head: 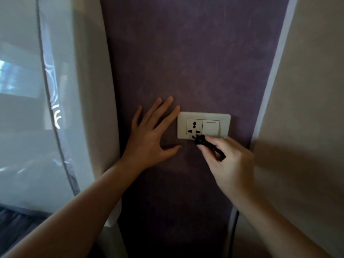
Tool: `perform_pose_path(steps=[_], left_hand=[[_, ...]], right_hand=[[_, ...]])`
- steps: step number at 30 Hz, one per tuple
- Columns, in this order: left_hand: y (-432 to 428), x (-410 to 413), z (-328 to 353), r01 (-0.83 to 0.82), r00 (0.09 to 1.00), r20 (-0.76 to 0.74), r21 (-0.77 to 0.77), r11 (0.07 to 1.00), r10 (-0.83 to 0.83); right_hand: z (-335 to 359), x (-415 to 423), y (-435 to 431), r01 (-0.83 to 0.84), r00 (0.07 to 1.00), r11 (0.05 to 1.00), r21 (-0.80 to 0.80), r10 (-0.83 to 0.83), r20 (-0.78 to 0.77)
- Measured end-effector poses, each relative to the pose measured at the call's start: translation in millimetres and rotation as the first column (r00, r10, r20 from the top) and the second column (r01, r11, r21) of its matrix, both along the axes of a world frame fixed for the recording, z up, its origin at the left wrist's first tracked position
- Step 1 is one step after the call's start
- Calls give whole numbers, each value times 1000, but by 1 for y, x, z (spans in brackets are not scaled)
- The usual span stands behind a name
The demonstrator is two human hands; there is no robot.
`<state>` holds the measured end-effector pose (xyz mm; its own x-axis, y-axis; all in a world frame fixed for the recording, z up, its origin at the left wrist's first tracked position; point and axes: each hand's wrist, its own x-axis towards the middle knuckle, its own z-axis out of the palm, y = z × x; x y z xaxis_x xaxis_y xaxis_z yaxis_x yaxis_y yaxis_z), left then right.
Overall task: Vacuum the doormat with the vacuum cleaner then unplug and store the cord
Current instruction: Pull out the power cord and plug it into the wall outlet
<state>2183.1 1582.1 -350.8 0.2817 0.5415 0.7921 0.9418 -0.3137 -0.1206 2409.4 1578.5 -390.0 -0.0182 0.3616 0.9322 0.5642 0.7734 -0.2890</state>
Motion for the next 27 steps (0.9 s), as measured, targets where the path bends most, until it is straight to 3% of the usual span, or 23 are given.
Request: perform_pose_path(steps=[15,27], left_hand=[[-2,-2,0,102,992,74,-29,994,-100],[-2,-1,-1,127,987,108,-32,991,-123]], right_hand=[[6,-39,-18,268,962,963,-26,-269,-51],[17,-57,-30,406,909,912,-50,-399,118]])
